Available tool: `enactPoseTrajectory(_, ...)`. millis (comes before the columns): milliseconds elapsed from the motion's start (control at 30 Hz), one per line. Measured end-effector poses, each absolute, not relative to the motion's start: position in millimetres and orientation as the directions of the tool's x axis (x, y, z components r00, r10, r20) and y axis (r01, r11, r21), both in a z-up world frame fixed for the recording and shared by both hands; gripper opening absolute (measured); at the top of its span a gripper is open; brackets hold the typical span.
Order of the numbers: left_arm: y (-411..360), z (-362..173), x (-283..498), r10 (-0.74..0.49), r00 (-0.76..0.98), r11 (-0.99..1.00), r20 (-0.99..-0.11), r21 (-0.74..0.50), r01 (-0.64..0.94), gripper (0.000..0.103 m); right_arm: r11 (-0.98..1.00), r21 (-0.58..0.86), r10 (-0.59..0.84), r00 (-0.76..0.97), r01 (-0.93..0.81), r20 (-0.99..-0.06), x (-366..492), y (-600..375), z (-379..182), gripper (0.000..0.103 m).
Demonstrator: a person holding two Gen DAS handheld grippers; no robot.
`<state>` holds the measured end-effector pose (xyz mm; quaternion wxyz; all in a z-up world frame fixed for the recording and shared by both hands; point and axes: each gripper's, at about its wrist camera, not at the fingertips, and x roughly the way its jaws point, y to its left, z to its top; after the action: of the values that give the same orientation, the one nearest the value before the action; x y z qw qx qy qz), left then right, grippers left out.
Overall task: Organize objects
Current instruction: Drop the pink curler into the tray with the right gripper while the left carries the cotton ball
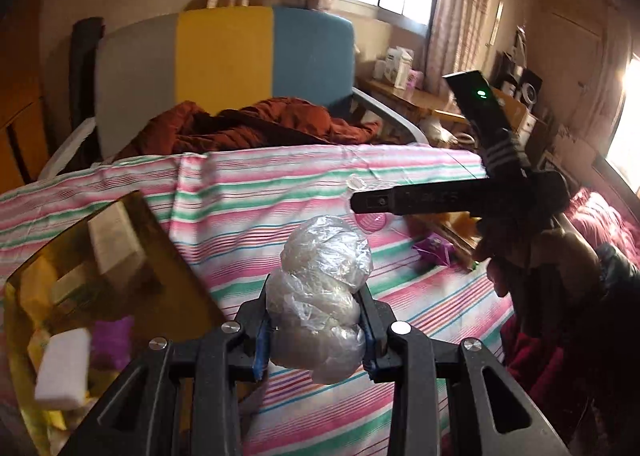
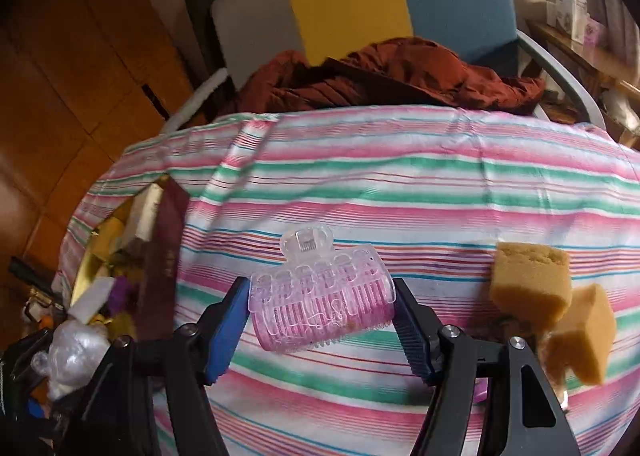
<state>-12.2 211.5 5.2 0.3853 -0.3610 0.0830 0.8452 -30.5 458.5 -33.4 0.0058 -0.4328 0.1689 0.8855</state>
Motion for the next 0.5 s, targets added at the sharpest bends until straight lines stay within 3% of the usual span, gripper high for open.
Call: enactPoseTrajectory(500, 81.1, -14.9, -36.5, 0.485, -0.541, -0.843, -0.687, -0.202, -0.499, 0.034, -0.947, 0.312, -0.293, -0.608, 0.078, -0.738, -92.2, 297.9, -1.0, 0.069)
